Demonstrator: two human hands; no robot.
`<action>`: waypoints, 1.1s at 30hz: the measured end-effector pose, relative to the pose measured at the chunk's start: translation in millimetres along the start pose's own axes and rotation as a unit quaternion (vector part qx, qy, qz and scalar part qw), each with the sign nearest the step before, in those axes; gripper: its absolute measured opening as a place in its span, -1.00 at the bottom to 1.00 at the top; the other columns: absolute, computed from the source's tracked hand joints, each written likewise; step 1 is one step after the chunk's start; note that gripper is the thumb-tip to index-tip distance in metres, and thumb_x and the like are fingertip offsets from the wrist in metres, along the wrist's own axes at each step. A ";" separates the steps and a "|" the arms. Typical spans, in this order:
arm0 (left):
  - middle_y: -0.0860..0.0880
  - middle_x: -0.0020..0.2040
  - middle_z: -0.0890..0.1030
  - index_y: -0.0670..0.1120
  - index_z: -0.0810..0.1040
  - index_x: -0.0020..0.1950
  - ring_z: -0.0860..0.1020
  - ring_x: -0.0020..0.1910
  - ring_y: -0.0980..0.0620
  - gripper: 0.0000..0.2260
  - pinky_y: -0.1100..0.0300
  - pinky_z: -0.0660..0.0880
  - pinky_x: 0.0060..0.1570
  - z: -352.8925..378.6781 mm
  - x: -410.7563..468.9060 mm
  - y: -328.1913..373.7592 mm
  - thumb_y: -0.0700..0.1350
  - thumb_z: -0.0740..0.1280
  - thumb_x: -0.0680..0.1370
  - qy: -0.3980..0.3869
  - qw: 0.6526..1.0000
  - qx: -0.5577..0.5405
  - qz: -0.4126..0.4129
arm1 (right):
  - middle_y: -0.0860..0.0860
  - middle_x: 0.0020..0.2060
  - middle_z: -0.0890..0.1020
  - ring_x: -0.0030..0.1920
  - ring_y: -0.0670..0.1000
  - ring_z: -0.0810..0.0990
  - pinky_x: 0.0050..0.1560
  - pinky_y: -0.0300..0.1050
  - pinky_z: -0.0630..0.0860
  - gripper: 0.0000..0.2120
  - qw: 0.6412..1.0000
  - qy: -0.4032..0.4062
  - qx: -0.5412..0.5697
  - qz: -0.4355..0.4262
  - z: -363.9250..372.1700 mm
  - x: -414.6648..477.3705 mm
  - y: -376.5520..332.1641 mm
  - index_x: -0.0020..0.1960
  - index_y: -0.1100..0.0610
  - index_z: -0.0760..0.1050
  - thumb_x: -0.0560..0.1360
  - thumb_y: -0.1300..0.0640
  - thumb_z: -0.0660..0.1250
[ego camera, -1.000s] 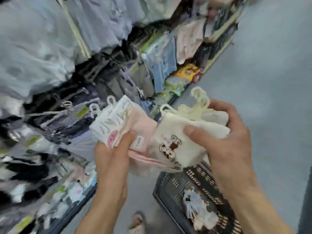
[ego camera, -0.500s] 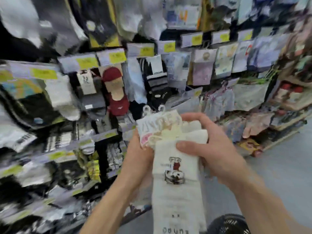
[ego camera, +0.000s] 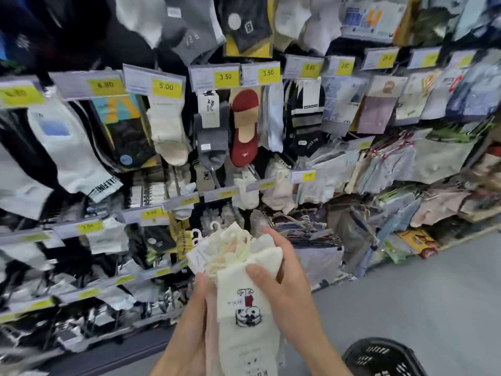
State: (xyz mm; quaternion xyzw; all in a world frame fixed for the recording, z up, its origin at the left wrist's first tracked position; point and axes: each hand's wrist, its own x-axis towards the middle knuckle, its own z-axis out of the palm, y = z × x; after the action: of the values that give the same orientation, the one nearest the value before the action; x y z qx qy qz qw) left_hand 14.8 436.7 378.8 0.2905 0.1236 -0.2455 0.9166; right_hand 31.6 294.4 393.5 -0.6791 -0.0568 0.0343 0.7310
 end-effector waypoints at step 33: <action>-0.26 0.24 0.61 -0.11 0.50 0.40 0.60 0.22 -0.23 -0.20 -0.08 0.55 0.14 169.6 108.2 77.4 0.13 0.63 0.23 -0.050 0.968 0.184 0.162 | -0.20 -0.33 0.62 -0.36 -0.24 0.58 -0.40 -0.40 0.45 -0.81 0.978 0.002 0.005 -0.206 -127.7 130.4 -137.3 -0.14 0.09 0.48 0.44 0.24 0.49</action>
State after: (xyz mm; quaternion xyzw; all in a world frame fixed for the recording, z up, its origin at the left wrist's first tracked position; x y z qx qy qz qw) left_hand 161.4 350.2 511.2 0.4578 -0.0181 -0.1267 0.8798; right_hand 173.7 174.3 526.0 -0.6489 -0.1937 -0.1184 0.7262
